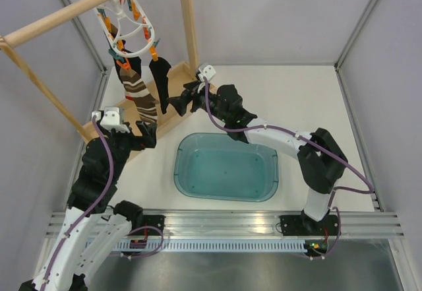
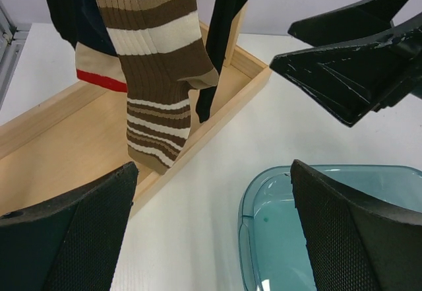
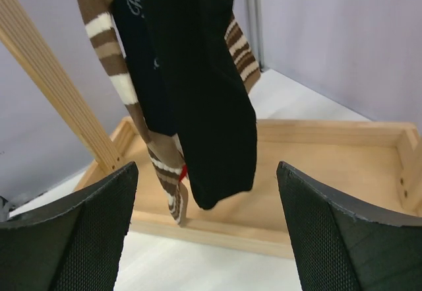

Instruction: Remove the socks clipped to the hanger

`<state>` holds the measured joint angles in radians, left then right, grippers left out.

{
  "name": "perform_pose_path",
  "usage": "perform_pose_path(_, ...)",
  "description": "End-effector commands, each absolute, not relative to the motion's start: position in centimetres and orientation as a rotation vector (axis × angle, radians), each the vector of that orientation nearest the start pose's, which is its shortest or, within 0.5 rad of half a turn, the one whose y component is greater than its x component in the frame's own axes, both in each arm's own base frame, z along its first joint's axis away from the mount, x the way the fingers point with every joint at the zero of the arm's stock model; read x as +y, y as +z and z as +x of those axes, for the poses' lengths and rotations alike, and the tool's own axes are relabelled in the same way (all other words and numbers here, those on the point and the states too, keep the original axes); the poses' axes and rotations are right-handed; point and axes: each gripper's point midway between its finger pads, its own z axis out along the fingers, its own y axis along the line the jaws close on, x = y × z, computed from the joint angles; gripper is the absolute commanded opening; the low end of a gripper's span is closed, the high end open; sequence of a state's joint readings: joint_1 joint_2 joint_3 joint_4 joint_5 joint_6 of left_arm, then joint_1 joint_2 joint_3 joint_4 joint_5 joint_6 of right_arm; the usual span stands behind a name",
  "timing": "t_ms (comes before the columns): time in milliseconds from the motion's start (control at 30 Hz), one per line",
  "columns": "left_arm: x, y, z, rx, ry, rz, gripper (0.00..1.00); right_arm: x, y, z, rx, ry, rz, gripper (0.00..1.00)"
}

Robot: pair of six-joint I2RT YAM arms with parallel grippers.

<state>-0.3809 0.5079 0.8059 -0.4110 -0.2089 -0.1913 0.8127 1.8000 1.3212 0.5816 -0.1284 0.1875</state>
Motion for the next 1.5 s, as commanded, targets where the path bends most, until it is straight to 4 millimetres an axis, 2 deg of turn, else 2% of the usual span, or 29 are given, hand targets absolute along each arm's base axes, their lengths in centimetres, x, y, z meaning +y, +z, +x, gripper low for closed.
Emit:
perform_pose_path(0,-6.3,30.4,24.3,1.674,-0.242,-0.008,1.00,45.4,34.4,37.0,1.223,0.973,-0.574,0.89)
perform_pose_path(67,-6.5,30.3,24.3,1.678,-0.253,0.000,1.00,46.0,34.8,36.8,1.200,0.988,-0.581,0.89)
perform_pose_path(100,-6.6,30.3,24.3,1.678,-0.258,0.002,1.00,46.4,34.2,37.0,1.205,0.988,-0.584,0.89)
perform_pose_path(233,-7.1,30.3,24.3,1.678,-0.277,0.022,1.00,47.7,34.0,37.5,1.185,0.985,-0.594,0.89)
perform_pose_path(600,-7.6,30.3,24.4,1.679,-0.298,0.046,1.00,50.7,33.2,39.9,1.179,0.934,-0.600,0.85)
perform_pose_path(700,-7.9,30.4,24.3,1.678,-0.311,0.062,1.00,51.1,32.8,40.0,1.184,0.913,-0.608,0.71)
perform_pose_path(733,-8.1,30.4,24.3,1.677,-0.318,0.070,1.00,51.2,32.7,40.1,1.187,0.905,-0.606,0.62)
perform_pose_path(900,-8.2,30.5,24.2,1.669,-0.323,0.077,1.00,51.0,32.2,40.1,1.191,0.849,-0.613,0.50)
perform_pose_path(1000,-8.4,30.7,24.1,1.659,-0.335,0.087,1.00,50.9,32.0,40.3,1.200,0.826,-0.610,0.36)
perform_pose_path(1033,-8.5,30.8,24.1,1.656,-0.339,0.091,1.00,50.8,32.0,40.6,1.204,0.810,-0.604,0.25)
perform_pose_path(1067,-8.5,31.1,24.1,1.643,-0.343,0.096,1.00,50.7,31.9,40.7,1.207,0.803,-0.599,0.18)
perform_pose_path(1100,-8.7,31.1,24.1,1.643,-0.348,0.103,1.00,50.7,31.9,40.7,1.207,0.797,-0.599,0.05)
perform_pose_path(1133,-8.7,31.3,24.2,1.637,-0.349,0.105,1.00,50.5,32.0,40.9,1.207,0.788,-0.592,0.01)
perform_pose_path(1267,-9.1,32.5,24.9,1.630,-0.355,0.106,1.00,50.3,32.5,40.5,1.201,0.782,-0.599,0.01)
perform_pose_path(1300,-9.2,33.7,24.8,1.606,-0.370,0.103,1.00,50.2,32.7,40.3,1.199,0.784,-0.599,0.01)
perform_pose_path(1367,-9.6,34.9,25.2,1.591,-0.394,0.092,1.00,50.1,33.1,39.7,1.184,0.758,-0.626,0.01)
perform_pose_path(1400,-9.9,36.3,25.0,1.564,-0.417,0.100,1.00,50.1,33.1,39.5,1.185,0.753,-0.634,0.01)
perform_pose_path(1467,-10.6,37.2,25.6,1.554,-0.438,0.116,1.00,49.9,33.2,38.9,1.185,0.741,-0.648,0.01)
